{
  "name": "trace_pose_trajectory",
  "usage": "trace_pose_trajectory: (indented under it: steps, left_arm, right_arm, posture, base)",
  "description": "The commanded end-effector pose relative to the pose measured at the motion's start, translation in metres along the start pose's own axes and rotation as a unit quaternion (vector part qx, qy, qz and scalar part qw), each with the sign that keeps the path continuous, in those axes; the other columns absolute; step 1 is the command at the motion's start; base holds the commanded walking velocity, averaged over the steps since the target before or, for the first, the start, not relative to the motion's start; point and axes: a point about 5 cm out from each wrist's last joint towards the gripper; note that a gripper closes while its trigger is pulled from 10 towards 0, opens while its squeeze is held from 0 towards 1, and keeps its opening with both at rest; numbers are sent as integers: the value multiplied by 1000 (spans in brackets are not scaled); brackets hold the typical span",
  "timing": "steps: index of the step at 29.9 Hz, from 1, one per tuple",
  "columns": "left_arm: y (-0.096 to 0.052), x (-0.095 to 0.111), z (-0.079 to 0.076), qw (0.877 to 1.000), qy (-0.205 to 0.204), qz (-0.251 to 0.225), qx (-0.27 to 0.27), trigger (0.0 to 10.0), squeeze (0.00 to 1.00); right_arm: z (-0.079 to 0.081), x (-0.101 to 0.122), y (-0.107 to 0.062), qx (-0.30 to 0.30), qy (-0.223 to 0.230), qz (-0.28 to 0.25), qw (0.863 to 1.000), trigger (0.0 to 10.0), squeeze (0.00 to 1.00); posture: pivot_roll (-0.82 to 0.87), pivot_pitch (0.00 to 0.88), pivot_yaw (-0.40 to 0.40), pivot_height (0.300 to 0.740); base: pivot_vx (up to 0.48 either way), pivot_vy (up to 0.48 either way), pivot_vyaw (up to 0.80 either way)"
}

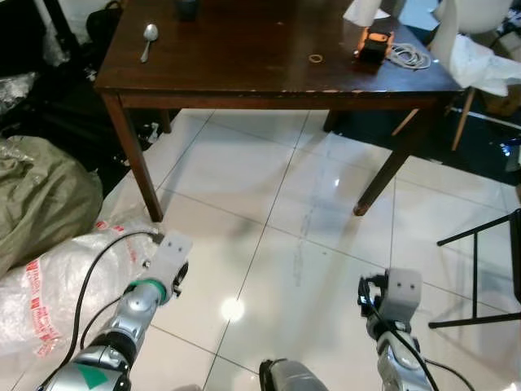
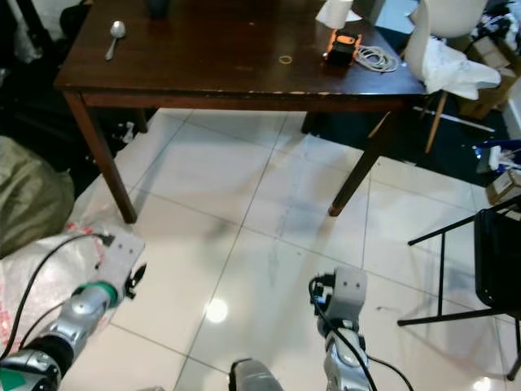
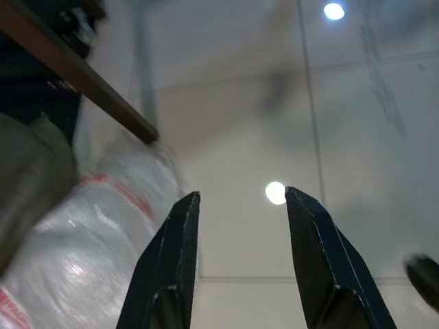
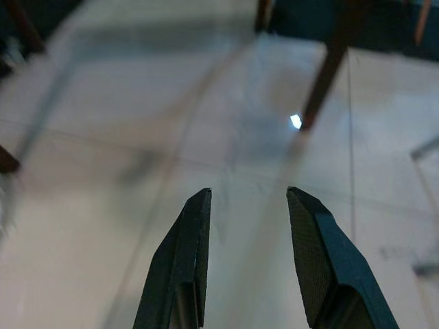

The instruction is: Setting the table

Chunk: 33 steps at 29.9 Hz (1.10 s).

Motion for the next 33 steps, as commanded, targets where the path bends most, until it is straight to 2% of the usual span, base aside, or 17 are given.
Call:
trace_pose_trajectory:
  steps: [1,10,23,33]
  left_arm:
    - [4,11,-1,1000,4,-18,9,10000,0]
    - [5,18,-6,999,6,-31,4,10000,0]
    - [5,20,-11,999,15,-43,-9,10000,0]
    - [5,22,-15,998,22,-48,-17,10000,0]
  right_arm:
    - [4,7,2,7,3,-20,1000,10000,0]
    - [10,15,5,14,7,-36,999,10000,0]
    - [3,11,0,-3,11,-23,1000,10000,0]
    - [2,9,-1,-9,15,-17,1000,10000,0]
  posture:
    - [-26,0,28,740]
    - [-31,0,33,740]
    - [-32,0,35,740]
    - [-34,0,39,740]
  base:
    - [480,0,0]
    - [453,0,0]
    - [406,0,0]
    - [368,-303,0]
Point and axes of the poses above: a point about 5 cm out from each wrist's last joint towards the gripper, its own y axis pointing out of the wrist towards the gripper, its own x axis along the axis of the wrist's last joint, z = x × y, and after that the axes turned 9 degrees about y, right-handed
